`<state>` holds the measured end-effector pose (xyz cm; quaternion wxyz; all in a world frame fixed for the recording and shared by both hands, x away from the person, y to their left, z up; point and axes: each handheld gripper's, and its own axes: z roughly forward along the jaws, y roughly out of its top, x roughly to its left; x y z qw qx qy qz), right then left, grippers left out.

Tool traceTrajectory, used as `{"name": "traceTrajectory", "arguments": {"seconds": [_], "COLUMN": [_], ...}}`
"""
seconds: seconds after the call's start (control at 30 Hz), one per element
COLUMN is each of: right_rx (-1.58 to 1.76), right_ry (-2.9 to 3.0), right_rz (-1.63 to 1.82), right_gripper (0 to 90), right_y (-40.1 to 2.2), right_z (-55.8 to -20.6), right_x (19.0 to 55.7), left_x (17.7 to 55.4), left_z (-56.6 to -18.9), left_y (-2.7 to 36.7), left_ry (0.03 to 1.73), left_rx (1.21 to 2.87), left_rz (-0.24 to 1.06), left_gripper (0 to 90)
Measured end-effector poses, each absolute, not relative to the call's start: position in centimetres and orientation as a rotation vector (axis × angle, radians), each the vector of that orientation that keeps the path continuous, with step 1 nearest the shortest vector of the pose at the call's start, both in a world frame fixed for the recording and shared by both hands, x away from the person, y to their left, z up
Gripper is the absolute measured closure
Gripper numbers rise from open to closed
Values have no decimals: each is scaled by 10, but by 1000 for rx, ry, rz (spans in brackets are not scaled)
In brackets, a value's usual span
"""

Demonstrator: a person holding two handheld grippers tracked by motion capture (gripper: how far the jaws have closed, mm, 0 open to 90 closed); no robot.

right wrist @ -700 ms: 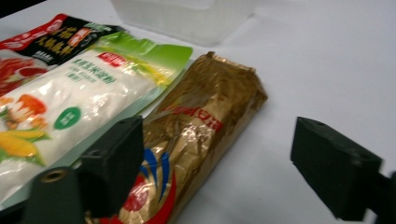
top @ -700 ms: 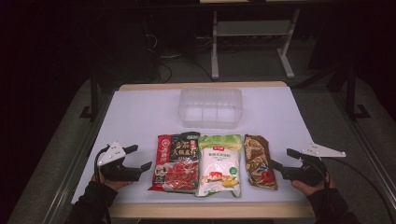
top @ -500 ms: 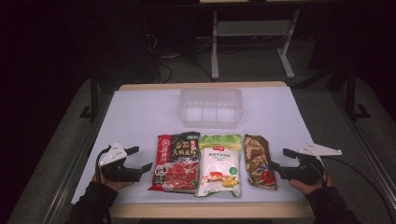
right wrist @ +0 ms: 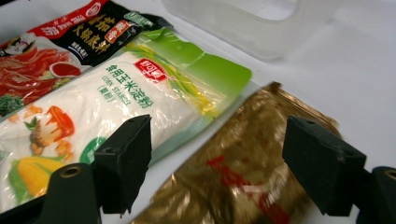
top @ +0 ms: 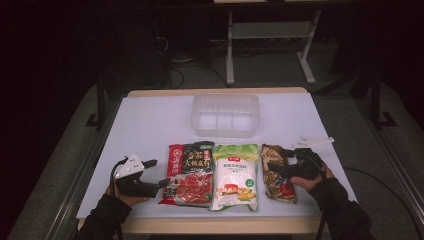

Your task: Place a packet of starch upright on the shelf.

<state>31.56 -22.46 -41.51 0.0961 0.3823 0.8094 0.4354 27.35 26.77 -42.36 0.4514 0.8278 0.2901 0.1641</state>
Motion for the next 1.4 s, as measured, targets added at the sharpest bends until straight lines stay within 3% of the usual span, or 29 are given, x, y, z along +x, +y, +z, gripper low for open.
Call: {"name": "traceTrajectory", "arguments": {"seconds": [0.37,0.9,1.0,1.07,1.4], "right_rx": [1148,1167,1156,1174,1216], "right_ry": [2558,2765,2727,2684,2820], "right_rz": [1200,1045,1009,1008,957], "right_gripper": [212,188,304,258,209], "right_y": [-183,-166,-166,-170,-156], "right_z": [-432,-437,-434,-431,-436], "right_x": [355,380,382,387,411], "left_x": [270,270,271,271,272], "left_z": [-425,-428,-429,-429,-430], "left_y": [263,250,248,247,243], "left_ry": [692,642,636,635,620], "left_rx": [2073,2108,2112,2115,2116], "left_rz": [382,344,340,338,312], "left_gripper": [182,182,182,182,182]}}
